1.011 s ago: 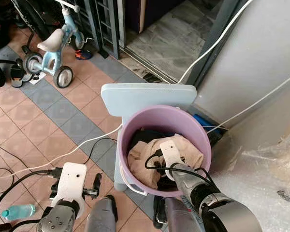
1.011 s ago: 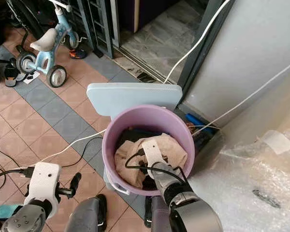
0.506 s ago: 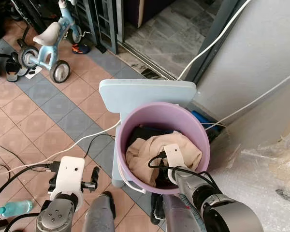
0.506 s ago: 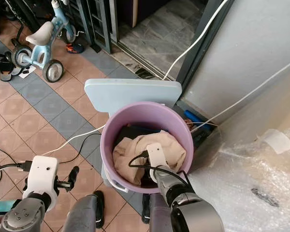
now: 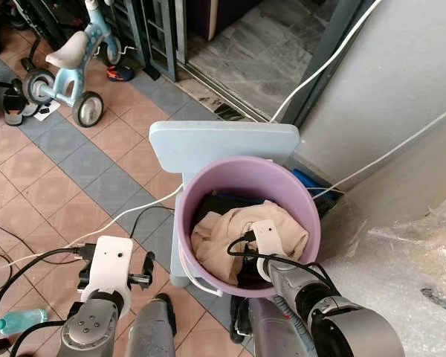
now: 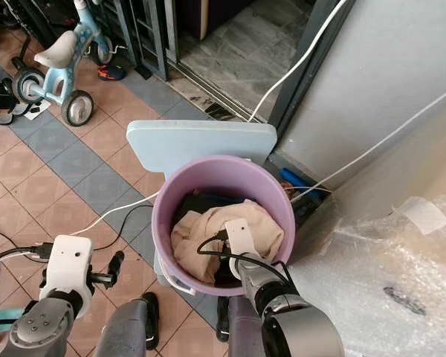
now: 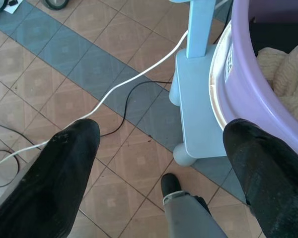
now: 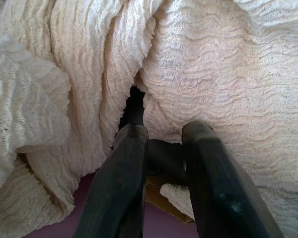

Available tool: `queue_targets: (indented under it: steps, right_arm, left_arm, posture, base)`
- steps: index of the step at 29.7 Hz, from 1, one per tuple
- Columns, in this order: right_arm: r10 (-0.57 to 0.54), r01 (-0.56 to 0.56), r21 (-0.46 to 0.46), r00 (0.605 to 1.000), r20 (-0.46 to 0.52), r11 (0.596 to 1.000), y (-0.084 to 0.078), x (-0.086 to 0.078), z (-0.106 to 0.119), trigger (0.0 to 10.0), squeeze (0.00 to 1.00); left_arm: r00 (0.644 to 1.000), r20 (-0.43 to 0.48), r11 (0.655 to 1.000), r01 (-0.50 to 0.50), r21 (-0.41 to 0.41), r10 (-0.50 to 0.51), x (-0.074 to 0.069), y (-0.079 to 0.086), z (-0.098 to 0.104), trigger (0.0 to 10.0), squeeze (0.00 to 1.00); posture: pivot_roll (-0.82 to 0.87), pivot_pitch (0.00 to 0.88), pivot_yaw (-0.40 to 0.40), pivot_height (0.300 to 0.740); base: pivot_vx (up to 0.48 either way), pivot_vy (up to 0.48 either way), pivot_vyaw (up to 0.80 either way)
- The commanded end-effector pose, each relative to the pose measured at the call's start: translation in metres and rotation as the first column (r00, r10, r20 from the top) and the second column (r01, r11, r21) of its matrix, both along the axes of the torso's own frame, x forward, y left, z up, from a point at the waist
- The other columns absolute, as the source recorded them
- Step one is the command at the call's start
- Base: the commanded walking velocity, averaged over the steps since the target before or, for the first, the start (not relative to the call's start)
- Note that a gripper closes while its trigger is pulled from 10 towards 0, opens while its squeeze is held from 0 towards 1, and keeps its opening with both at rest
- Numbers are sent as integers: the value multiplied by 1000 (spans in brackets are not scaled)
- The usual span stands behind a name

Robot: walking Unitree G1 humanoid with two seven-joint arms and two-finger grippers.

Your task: Clothes washing

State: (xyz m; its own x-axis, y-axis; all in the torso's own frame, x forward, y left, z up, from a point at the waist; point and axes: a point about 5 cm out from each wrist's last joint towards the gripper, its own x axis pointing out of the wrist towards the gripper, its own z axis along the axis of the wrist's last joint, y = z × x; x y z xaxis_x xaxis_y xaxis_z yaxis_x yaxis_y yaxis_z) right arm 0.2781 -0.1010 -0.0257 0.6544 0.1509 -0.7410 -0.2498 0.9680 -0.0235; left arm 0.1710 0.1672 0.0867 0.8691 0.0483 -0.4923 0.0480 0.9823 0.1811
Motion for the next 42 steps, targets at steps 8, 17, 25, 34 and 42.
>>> queue_targets:
  steps: [8, 17, 25, 34, 42]
  right_arm:
    - [29, -30, 204, 1000, 6, 978, 21, 6, 9, 10000, 510]
    - [138, -177, 358, 981, 133, 917, 41, 15, 29, 10000, 1000]
    - [351, -365, 126, 928, 122, 922, 46, 3, 18, 10000, 1000]
    - [438, -445, 110, 895, 81, 889, 61, -5, 14, 10000, 1000]
    - [568, -557, -148, 822, 40, 817, 51, -10, 5, 0, 0]
  left_arm:
    - [1000, -28, 1000, -9, 5, 9, -3, 0, -7, 10000, 0]
    - [999, -37, 1000, -3, -5, 3, -6, -2, -7, 10000, 0]
    - [999, -36, 1000, 8, -8, -8, -2, -3, -7, 10000, 0]
    - [999, -33, 1000, 23, -7, -23, 5, -4, -7, 10000, 0]
    - [999, -26, 999, 38, -5, -38, 14, -6, -9, 10000, 0]
  posture:
    - [167, 290, -89, 740]
    - [162, 279, -80, 740]
    - [167, 271, -76, 740]
    - [156, 274, -73, 740]
    - [146, 249, -76, 740]
  base:
    - [0, 0, 0]
    - [0, 0, 0]
    - [0, 0, 0]
    - [0, 0, 0]
    - [0, 0, 0]
